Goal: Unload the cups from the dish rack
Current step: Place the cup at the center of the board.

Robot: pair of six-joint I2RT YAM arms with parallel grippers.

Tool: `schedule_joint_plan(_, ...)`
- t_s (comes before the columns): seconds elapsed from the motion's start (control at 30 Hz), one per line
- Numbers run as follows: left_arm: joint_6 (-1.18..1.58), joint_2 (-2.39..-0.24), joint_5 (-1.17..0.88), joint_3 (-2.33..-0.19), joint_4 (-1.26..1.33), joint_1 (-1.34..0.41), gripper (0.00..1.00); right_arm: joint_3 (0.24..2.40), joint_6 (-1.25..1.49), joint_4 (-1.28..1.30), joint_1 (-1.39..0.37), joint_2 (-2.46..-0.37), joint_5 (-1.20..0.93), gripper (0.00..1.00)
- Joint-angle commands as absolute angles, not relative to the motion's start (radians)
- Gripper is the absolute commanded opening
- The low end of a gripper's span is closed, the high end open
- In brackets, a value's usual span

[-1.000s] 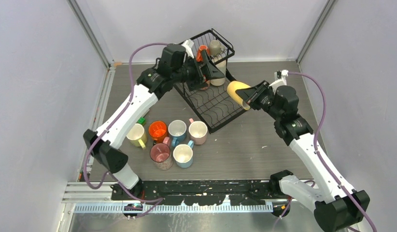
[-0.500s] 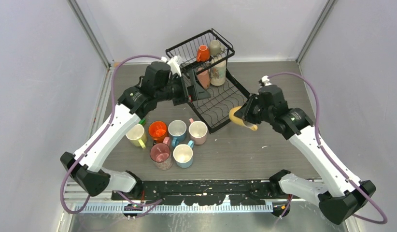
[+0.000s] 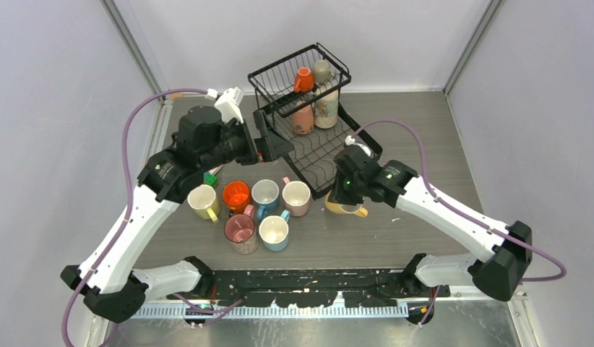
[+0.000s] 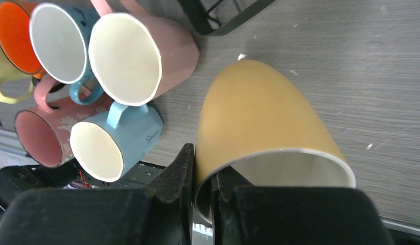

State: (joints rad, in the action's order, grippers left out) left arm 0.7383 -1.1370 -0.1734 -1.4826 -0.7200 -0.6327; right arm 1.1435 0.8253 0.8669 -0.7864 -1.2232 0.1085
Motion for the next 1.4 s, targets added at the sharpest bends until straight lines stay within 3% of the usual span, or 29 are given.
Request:
schedule_joint_plan(0.0,0.699,-1.103,-0.12,-1.518,-0.734,-0.63,1.0,1.154,0.922,0.758,-0.865,-1.267,0.15,0.01)
schedule_joint_plan(0.83,0.665,-1.1,-0.111,-1.531,-0.748,-0.63,1.0,1.254,1.009,0.669,-1.044,-1.592,0.09,0.01)
schedule_joint_plan(1.37,0.664,-1.093,-0.112,-1.514,-0.742,-0.63,1.0,1.323,0.99,0.74,-1.066,-1.651,0.087,0.01)
